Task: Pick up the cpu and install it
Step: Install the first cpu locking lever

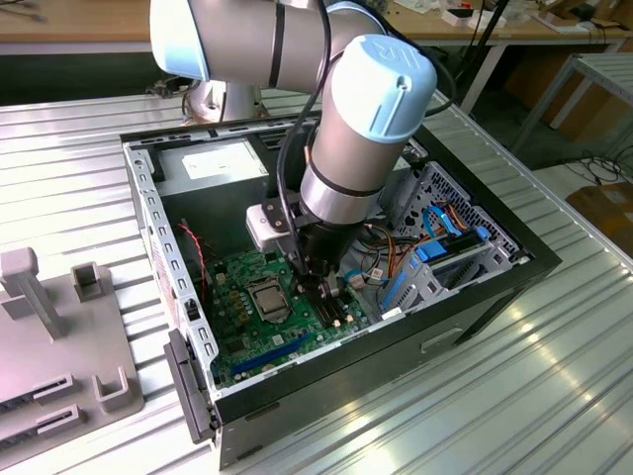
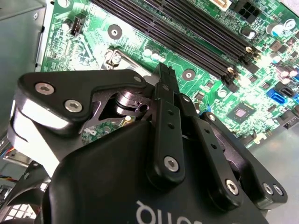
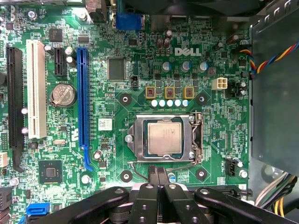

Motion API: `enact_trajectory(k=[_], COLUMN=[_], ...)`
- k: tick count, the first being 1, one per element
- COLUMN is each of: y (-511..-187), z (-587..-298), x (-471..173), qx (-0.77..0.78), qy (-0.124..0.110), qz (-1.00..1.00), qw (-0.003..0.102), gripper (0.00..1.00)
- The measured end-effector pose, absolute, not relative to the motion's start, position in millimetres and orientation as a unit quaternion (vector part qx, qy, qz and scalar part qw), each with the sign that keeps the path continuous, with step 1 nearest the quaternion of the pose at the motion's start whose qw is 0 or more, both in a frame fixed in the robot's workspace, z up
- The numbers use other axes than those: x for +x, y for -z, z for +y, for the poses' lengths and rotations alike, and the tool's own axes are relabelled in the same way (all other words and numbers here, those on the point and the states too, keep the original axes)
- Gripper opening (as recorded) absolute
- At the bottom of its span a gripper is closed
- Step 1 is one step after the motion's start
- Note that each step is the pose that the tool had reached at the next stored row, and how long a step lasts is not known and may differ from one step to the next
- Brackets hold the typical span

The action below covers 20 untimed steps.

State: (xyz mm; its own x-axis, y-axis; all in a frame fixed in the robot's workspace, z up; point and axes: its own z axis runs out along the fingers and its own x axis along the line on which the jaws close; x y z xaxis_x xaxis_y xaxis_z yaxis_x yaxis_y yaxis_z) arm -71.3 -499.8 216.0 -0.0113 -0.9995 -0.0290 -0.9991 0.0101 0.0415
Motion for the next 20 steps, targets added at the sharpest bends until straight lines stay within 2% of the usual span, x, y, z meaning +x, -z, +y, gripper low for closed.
enact_trajectory(k=[20], y=[-205.4], z=[-505.3], x=[-70.2], qx=[0.704], qy=[0.024], qz=[-0.710], qw=[0.004], gripper=[0.11])
